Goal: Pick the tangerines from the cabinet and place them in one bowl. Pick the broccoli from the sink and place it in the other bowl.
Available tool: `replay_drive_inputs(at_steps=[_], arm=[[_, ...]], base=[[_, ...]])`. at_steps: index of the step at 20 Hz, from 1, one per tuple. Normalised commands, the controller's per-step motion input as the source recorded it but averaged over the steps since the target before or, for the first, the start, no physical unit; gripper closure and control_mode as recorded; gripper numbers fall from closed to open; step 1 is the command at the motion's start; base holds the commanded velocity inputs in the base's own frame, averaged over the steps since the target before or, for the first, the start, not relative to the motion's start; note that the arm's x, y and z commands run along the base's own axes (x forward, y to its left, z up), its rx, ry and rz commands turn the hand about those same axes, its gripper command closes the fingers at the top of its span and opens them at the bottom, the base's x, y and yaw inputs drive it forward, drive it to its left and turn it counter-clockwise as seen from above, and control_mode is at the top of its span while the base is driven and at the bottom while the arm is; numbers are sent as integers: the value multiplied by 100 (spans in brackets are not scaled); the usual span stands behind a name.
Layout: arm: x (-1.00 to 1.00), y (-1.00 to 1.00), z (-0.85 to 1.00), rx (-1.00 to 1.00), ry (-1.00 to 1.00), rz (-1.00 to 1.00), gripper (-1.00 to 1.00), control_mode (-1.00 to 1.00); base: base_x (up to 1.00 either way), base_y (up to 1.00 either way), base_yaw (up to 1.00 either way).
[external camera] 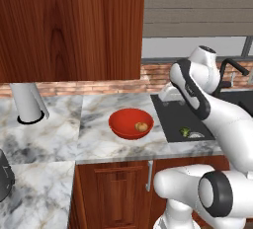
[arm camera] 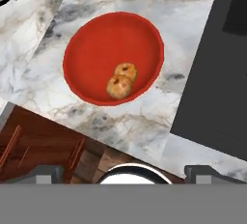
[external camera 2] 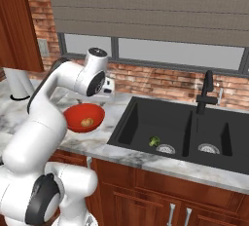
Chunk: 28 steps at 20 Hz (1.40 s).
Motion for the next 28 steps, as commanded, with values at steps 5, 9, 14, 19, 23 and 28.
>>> replay_drive_inputs(at_steps=[5,9,14,19,23,28], arm=[[-23,-2,4,-4,18,-27,-100,-100],[-31,1,16,-14,8,-16,-100,-100],[-56,5,7,-19,-9,0,-100,-100],[-59,-1,1,-3,-15,-1,-100,-100],[-62,6,21,0,-8,-2,-100,-100],[-47,11,33,2,-2,-7,-100,-100]], base=[[0,0,0],[0,0,0],[0,0,0],[0,0,0],[0,0,0],[0,0,0]])
